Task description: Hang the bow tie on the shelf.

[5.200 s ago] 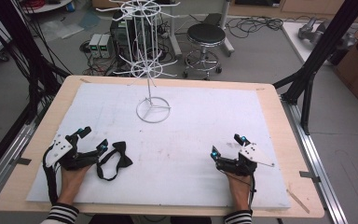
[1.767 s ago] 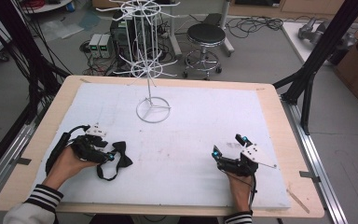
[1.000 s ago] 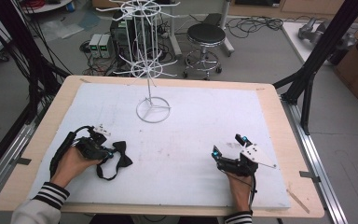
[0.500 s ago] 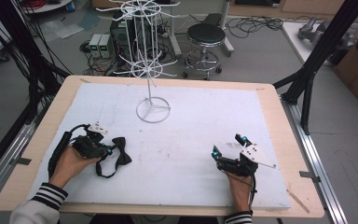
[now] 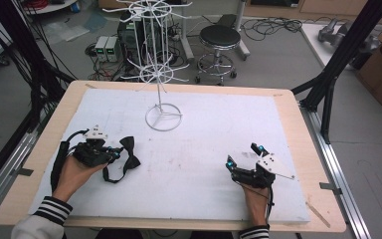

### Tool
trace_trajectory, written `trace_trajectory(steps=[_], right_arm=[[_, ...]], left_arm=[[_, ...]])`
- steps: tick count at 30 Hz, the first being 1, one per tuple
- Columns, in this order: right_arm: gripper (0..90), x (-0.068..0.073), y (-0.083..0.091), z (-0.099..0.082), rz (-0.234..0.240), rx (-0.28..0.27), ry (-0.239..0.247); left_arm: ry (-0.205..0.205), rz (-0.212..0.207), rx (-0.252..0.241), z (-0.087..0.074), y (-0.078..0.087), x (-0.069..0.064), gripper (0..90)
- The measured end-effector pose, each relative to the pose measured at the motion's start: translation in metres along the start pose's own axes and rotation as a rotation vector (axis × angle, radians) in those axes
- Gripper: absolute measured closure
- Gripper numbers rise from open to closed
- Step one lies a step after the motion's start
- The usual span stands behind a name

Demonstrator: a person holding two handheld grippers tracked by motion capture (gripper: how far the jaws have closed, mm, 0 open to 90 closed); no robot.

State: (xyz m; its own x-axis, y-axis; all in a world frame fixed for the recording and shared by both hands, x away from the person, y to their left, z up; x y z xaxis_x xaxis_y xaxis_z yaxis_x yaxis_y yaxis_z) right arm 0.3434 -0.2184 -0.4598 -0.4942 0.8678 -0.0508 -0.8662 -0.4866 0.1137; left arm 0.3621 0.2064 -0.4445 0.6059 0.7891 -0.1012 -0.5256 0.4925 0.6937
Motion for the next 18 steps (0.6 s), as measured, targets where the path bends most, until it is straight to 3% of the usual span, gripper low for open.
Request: trace_trajectory(steps=[4, 6, 8, 13, 18], right_arm=[[2.1, 0.000, 0.000, 0.000, 0.000, 0.000, 0.000], [2.1, 0.000, 0.000, 0.000, 0.001, 0.001, 0.001], [2.1, 0.000, 0.000, 0.000, 0.001, 0.001, 0.000], [2.1, 0.000, 0.000, 0.000, -0.001, 0.001, -0.001], [2.1, 0.000, 0.000, 0.000, 0.000, 0.001, 0.003]], left_arm=[[-0.001, -0.004, -0.041, 0.004, 0.003, 0.000, 87.2], [0.008, -0.013, -0.102, 0.009, 0.008, 0.000, 87.2], [0.008, -0.013, -0.120, 0.011, 0.010, 0.000, 87.2], [-0.010, -0.009, -0.231, 0.024, 0.020, -0.002, 87.2], [-0.017, -0.022, -0.294, 0.038, 0.028, -0.007, 87.2]])
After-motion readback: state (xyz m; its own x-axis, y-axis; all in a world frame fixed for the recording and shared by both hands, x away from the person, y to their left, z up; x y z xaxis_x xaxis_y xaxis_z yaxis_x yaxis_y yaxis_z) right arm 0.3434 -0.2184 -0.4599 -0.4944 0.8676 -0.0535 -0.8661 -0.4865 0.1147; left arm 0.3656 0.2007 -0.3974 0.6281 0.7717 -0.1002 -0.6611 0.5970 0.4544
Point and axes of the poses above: each handheld gripper's, and its own axes: y roughly backward along the jaws, z roughly out of its top, x roughly to its left, the point moved 7 cm from there along -y, roughly forward along the jaws, and after that the axes turned 5 degrees about y, right-handed, at the moved point
